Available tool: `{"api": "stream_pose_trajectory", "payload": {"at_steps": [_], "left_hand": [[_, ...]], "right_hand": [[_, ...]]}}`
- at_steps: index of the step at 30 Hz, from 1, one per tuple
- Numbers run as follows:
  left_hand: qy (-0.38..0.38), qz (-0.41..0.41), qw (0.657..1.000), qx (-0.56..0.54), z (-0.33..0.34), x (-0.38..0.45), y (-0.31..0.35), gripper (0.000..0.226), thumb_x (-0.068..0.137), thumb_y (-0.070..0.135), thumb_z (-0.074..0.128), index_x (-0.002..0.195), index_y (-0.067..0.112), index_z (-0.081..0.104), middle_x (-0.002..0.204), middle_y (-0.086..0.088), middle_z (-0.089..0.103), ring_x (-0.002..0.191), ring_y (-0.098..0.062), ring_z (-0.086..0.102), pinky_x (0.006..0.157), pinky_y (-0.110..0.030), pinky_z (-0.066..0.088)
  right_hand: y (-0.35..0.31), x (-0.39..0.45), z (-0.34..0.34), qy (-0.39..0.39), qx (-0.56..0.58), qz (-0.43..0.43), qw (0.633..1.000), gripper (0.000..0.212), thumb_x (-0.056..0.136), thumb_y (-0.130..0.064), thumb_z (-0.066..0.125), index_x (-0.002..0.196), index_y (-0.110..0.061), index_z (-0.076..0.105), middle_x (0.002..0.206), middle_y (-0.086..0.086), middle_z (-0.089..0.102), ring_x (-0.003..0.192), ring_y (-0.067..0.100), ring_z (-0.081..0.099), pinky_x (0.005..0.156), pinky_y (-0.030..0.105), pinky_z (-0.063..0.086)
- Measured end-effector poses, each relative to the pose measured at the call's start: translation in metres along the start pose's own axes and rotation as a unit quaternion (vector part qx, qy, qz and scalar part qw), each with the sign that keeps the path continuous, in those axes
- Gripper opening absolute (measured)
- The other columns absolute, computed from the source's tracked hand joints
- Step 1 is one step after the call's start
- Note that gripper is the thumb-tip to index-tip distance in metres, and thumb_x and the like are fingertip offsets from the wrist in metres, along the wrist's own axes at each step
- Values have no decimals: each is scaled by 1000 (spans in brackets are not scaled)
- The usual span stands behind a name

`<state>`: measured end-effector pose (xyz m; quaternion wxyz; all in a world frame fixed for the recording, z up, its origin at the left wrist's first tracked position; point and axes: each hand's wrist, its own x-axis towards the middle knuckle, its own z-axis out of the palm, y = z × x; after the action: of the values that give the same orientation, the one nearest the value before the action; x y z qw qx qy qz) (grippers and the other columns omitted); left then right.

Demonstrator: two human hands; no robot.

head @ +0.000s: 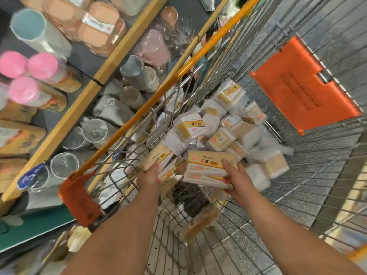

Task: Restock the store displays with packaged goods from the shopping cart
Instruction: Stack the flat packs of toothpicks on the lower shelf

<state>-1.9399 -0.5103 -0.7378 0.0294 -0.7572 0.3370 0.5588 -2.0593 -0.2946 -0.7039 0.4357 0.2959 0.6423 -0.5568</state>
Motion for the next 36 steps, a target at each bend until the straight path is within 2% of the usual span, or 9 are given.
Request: {"api": "stream_pose_trajectory", "payload": {"at_steps": [3,7,13,16,19,22,27,30,36], "left_hand": [[-18,12,999,-35,4,-7,1,65,84,38,75,137,9,51,128,-11,63,105,-33,66,86,-45,58],[-32,14,998,-59,0,-30,3,39,94,24,66,123,0,54,113,-14,66,75,-19,66,43,-20,50],[-60,80,991,-91,-31,-98,15,33,93,31,67,116,13,51,92,-1,59,78,-24,61,72,-36,51],[-88,135,981,-112,-52,-138,23,17,91,21,70,103,15,59,86,-3,63,75,-23,60,69,-34,49],[-99,211,963,-138,-71,-171,19,22,94,15,64,114,6,60,83,-4,63,62,-10,63,65,-25,54],[-115,237,946,-187,-103,-200,2,24,95,24,64,112,10,56,73,-4,63,37,-1,53,35,-16,38],[-144,248,922,-258,-174,-238,-20,54,85,36,73,127,5,57,103,-10,71,61,-16,65,51,-25,51],[-121,277,904,-304,-235,-261,-23,60,83,37,75,130,6,56,99,-11,74,65,-20,64,68,-36,57],[-31,353,831,-428,-385,-293,-39,7,100,14,53,105,10,56,68,1,70,47,-6,63,41,-16,47]], "right_hand": [[-4,-5,0,7,-10,-10,1000,36,97,-33,59,130,-27,48,108,5,69,80,21,67,60,33,52],[-16,-19,1,15,-32,-25,999,32,96,-32,61,126,-25,50,112,9,69,87,27,67,69,38,54],[-57,-63,-6,-19,-71,-86,994,21,96,-30,61,116,-26,56,104,5,71,83,25,68,71,38,57],[-75,-86,-10,-50,-82,-105,990,24,96,-30,61,118,-26,52,103,3,70,89,25,67,84,45,57],[-89,-112,-13,-97,-35,-126,987,28,98,-22,58,124,-27,48,76,-4,70,53,9,64,48,24,52],[-96,-153,-18,-143,-26,-138,980,16,94,-27,61,106,-34,52,71,-4,63,47,10,51,48,22,37],[-101,-219,-8,-221,-64,-174,958,16,97,-25,56,111,-29,49,57,-9,63,40,6,54,39,18,41],[-102,-264,31,-280,-112,-210,930,32,100,-23,54,130,-29,46,69,-8,67,45,5,59,42,20,46],[-63,-365,158,-408,-160,-209,874,38,93,-28,61,129,-16,56,114,12,72,90,27,73,73,44,60]]}}
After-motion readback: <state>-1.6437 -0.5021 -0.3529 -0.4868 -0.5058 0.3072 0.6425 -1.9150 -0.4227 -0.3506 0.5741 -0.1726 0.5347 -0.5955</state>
